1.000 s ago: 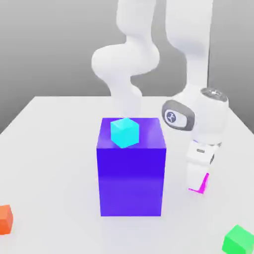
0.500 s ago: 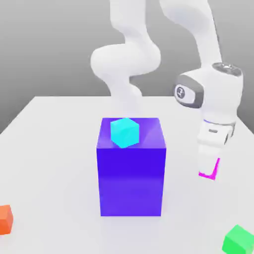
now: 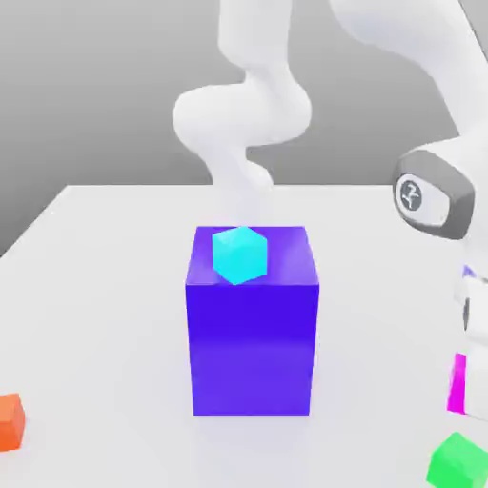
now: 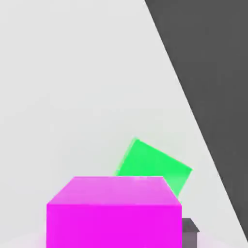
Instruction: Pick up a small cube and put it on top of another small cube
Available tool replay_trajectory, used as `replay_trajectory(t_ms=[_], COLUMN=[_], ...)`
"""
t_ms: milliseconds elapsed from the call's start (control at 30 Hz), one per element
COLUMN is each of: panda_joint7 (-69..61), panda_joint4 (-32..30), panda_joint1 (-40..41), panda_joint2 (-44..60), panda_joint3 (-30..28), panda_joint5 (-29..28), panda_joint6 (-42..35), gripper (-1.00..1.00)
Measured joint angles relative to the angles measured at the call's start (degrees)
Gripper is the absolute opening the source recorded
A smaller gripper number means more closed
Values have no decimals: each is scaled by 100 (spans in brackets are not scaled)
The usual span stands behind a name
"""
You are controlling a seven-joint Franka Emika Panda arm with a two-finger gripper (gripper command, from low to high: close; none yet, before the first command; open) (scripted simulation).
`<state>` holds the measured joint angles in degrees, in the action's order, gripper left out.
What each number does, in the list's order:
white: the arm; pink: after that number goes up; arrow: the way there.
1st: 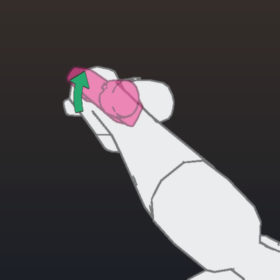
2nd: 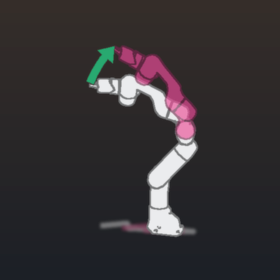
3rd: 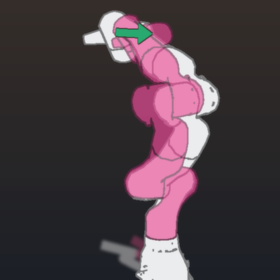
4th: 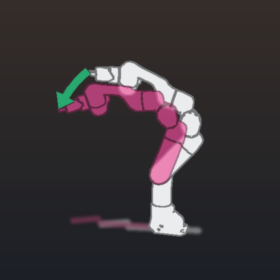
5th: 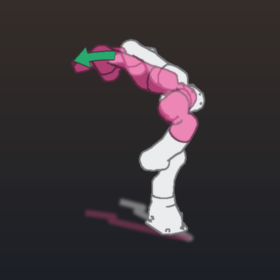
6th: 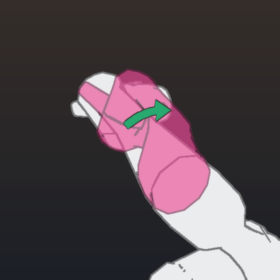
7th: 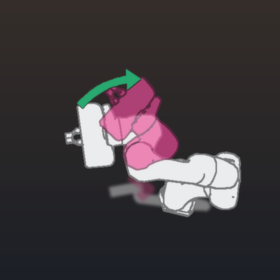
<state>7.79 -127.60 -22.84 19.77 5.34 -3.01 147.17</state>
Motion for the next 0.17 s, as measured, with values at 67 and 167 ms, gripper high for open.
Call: replay_trajectory(t_ms=[67, 167], panda_joint7=[29, 28], panda_joint4=[53, 53], panda_joint1=[-45, -45], panda_joint2=[384, 384], panda_joint3=[-66, -66], panda_joint5=[-62, -62], panda_joint6=[330, 330], gripper=[100, 100])
